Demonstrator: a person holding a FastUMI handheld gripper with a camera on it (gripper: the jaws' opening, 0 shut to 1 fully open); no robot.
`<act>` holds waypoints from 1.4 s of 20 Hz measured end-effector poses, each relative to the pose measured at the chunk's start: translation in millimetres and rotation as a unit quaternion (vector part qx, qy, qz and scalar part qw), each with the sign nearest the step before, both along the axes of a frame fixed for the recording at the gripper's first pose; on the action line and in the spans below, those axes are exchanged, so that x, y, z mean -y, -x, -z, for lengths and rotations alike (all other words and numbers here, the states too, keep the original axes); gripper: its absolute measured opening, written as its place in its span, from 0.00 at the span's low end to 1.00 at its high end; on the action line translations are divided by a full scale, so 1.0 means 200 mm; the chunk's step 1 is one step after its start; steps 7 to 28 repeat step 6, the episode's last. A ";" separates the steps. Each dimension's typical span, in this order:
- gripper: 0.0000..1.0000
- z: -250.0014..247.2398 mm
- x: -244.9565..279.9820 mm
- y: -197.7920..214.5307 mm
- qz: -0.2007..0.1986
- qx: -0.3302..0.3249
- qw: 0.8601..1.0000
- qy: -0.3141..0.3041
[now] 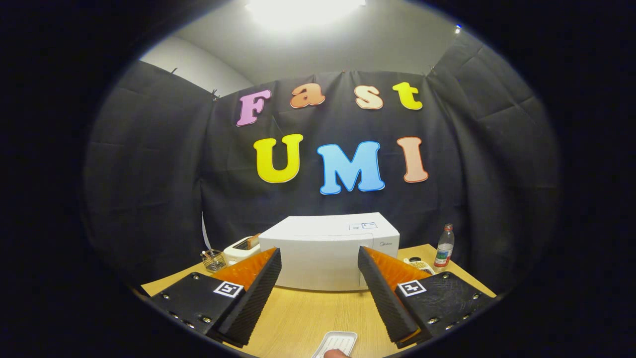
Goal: Open the microwave, put the food inside, and close the microwave door.
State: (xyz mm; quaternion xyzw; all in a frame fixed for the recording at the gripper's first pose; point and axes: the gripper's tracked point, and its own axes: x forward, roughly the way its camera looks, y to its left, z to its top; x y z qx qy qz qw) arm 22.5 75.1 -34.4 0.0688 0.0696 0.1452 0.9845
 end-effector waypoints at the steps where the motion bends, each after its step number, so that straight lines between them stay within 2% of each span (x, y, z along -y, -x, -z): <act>1: 0.97 0.00 0.00 0.00 -0.001 -0.001 1.000 0.000; 28: 0.97 -0.01 -0.01 -0.01 -0.001 -0.001 1.000 -0.002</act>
